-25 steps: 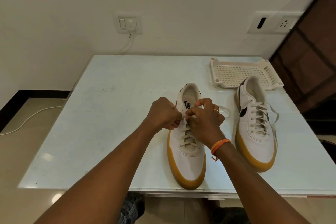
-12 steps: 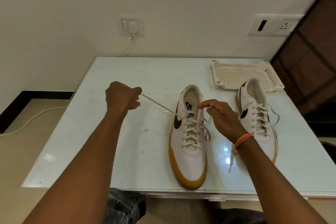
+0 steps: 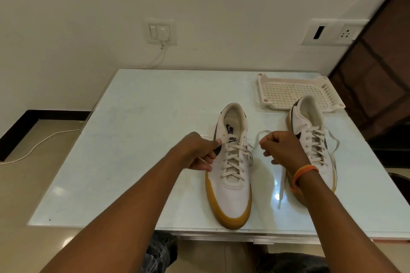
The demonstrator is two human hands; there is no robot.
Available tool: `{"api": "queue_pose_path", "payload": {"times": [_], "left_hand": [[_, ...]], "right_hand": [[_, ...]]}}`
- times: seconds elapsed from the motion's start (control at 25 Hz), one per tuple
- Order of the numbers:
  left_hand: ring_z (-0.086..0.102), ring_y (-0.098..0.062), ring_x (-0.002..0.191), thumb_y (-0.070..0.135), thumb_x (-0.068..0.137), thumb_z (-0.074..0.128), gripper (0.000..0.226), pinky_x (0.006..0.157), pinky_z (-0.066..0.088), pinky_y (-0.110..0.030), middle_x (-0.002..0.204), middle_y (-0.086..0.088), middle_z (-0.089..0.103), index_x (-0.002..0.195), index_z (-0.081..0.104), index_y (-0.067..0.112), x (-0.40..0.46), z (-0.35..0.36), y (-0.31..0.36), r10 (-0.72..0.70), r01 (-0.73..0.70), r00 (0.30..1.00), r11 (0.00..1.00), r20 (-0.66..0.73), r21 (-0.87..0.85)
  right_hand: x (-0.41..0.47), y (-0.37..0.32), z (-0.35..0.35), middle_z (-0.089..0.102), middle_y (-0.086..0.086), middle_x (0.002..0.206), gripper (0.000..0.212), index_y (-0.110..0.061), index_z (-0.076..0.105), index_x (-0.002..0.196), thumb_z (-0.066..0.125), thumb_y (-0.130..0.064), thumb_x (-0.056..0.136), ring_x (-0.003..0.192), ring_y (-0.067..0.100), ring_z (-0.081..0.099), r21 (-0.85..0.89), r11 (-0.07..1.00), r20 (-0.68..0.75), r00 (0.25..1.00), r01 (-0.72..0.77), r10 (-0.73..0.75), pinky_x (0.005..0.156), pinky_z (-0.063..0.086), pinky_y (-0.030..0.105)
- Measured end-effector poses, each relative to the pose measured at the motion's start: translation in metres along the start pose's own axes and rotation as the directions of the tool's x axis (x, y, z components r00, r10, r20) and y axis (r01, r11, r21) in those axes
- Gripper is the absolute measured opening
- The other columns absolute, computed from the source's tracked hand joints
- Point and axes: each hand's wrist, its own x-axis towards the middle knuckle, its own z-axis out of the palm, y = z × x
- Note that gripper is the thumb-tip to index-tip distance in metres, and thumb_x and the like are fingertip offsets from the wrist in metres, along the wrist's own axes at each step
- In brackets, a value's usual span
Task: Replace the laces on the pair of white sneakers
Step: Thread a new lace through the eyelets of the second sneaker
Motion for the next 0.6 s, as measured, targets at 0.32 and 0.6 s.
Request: {"api": "queue_pose_path", "payload": {"times": [0.32,0.6], "left_hand": [[0.059,-0.016,0.057,0.02,0.085,0.075,0.019,0.051,0.055,-0.025,0.072,-0.009,0.065,0.086,0.066,0.003,-0.002,0.023,0.006,0.022,-0.057,0.995,0.919,-0.094,-0.391],[0.063,-0.019,0.073,0.015,0.093,0.064,0.013,0.072,0.053,-0.036,0.086,-0.01,0.067,0.086,0.066,0.005,-0.005,0.019,0.013,0.04,-0.073,0.994,0.934,-0.102,-0.351]], "right_hand": [[-0.016,0.005,0.015,0.066,0.013,0.103,0.014,-0.009,0.064,0.104,0.059,-0.018,0.094,0.095,0.028,0.065,0.064,0.932,0.308,0.896,-0.356,0.321,0.07,0.057,0.042],[-0.018,0.009,0.023,0.065,0.013,0.088,0.022,-0.01,0.057,0.096,0.058,0.009,0.086,0.08,0.025,0.064,0.528,0.731,0.225,0.901,-0.432,0.37,0.072,0.052,0.041]]}}
